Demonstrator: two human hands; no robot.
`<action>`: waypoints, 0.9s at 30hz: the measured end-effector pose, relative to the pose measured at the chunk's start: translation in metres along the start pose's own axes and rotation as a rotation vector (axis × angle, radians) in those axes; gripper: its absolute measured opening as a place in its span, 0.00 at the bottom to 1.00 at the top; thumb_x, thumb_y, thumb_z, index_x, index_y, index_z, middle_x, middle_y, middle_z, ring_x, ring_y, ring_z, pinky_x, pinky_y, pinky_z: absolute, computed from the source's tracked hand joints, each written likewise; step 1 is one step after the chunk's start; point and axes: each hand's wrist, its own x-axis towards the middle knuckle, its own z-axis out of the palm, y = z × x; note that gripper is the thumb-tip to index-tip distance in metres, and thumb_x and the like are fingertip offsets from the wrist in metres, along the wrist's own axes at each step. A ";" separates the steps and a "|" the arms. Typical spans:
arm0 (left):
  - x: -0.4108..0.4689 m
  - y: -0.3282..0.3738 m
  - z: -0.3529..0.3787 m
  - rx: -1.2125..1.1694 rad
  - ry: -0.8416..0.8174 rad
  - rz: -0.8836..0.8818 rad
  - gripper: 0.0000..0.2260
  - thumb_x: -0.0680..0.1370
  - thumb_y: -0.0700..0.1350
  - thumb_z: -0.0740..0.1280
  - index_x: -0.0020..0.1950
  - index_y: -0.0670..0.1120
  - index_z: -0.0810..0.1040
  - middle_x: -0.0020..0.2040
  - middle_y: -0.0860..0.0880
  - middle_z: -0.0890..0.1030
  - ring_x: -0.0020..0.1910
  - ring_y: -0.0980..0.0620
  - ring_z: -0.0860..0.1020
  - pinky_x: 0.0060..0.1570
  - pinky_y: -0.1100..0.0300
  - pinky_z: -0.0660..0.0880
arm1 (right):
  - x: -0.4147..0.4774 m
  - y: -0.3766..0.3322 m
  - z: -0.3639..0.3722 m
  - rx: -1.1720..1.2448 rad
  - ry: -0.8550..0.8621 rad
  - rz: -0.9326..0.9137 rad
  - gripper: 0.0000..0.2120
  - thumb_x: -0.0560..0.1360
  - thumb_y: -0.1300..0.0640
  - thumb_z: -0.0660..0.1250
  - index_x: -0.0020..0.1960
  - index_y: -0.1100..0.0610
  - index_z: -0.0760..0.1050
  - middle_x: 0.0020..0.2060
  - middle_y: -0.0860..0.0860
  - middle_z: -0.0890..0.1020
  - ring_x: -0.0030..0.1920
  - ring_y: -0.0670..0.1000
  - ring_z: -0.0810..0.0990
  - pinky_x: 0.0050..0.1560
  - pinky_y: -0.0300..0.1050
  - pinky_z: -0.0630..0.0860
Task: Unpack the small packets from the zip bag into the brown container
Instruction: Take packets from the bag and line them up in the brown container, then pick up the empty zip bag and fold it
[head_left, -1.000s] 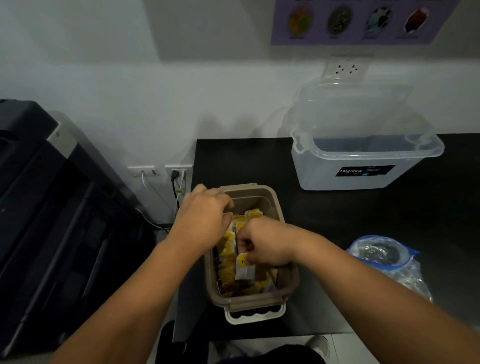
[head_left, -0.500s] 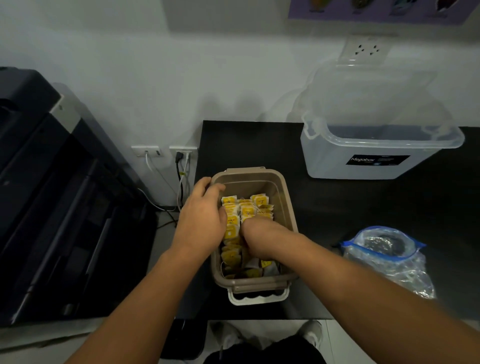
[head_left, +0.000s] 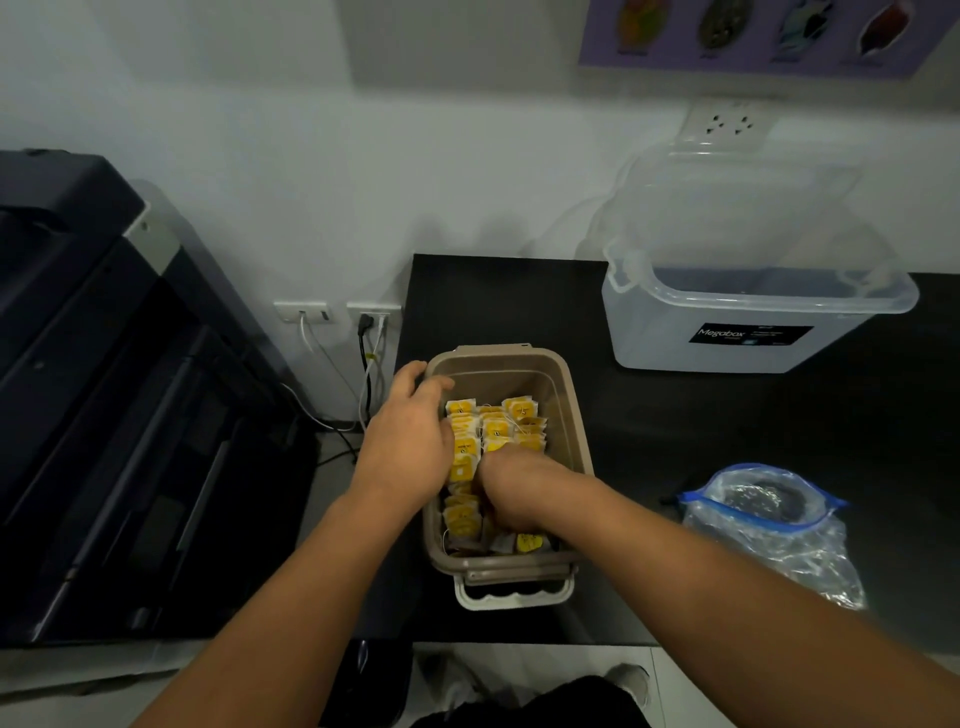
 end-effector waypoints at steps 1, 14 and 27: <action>0.000 0.001 0.000 0.002 -0.003 -0.004 0.20 0.79 0.41 0.68 0.71 0.47 0.73 0.77 0.48 0.63 0.67 0.44 0.76 0.63 0.48 0.77 | -0.002 0.000 0.000 0.011 0.009 -0.005 0.16 0.77 0.59 0.72 0.64 0.60 0.78 0.57 0.58 0.80 0.49 0.57 0.78 0.49 0.47 0.74; 0.010 0.065 -0.021 0.069 0.171 0.069 0.20 0.77 0.46 0.70 0.70 0.49 0.76 0.73 0.47 0.70 0.71 0.44 0.66 0.72 0.49 0.67 | -0.109 0.078 -0.064 0.393 0.611 -0.206 0.11 0.77 0.52 0.72 0.59 0.50 0.81 0.52 0.48 0.83 0.52 0.50 0.81 0.56 0.49 0.79; -0.021 0.231 0.102 0.018 -0.176 0.290 0.28 0.71 0.50 0.78 0.69 0.52 0.75 0.68 0.50 0.74 0.66 0.48 0.73 0.66 0.51 0.72 | -0.180 0.276 0.022 0.502 0.644 -0.009 0.22 0.73 0.48 0.77 0.65 0.48 0.76 0.60 0.47 0.80 0.61 0.49 0.79 0.62 0.49 0.78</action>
